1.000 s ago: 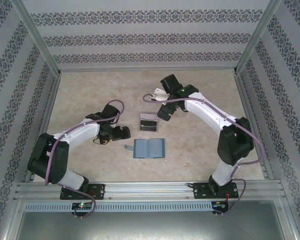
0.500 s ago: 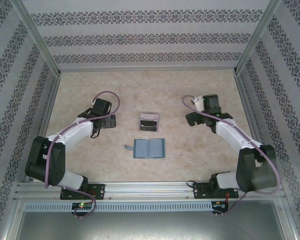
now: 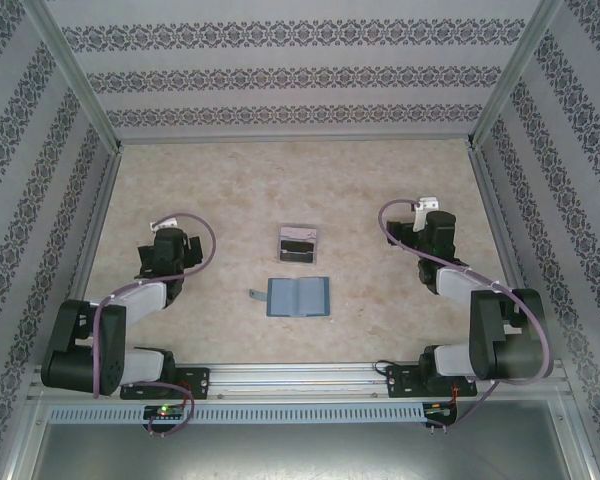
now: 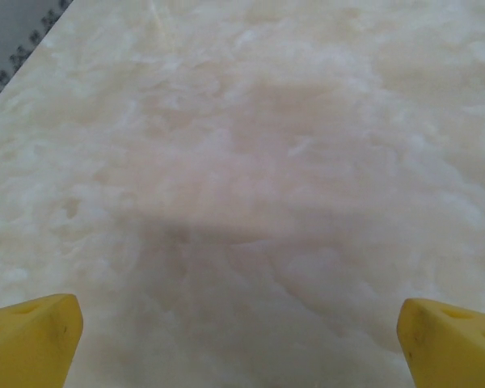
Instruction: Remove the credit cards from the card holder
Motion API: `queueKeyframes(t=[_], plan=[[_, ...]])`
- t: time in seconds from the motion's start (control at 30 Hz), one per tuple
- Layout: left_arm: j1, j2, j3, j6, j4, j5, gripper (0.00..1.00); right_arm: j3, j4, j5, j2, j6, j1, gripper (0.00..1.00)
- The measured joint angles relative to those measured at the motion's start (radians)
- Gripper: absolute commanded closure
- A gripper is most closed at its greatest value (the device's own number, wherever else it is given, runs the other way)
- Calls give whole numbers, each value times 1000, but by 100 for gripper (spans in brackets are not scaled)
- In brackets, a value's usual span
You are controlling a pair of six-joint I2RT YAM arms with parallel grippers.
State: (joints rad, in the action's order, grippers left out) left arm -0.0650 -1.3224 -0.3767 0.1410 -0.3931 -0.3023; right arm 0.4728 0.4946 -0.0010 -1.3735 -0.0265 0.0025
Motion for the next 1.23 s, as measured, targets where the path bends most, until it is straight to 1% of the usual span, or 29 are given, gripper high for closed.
queueKeyframes(t=[0.07, 0.17, 0.27, 0.43, 0.7, 1.23], plan=[[0, -38, 31, -30, -122, 21, 0, -15, 98, 0, -34, 16, 0, 2], [2, -82, 31, -64, -256, 42, 0, -45, 215, 1, -105, 32, 0, 2], [2, -133, 30, -86, -382, 64, 0, -79, 261, 1, -133, 35, 0, 2], [2, -243, 29, -113, -490, 108, 0, -82, 316, 1, -134, 40, 0, 2], [11, -266, 20, -120, -522, 142, 0, -82, 336, 10, -134, 43, 0, 2], [14, -266, 19, -124, -536, 145, 0, -82, 341, 11, -134, 43, 0, 2]])
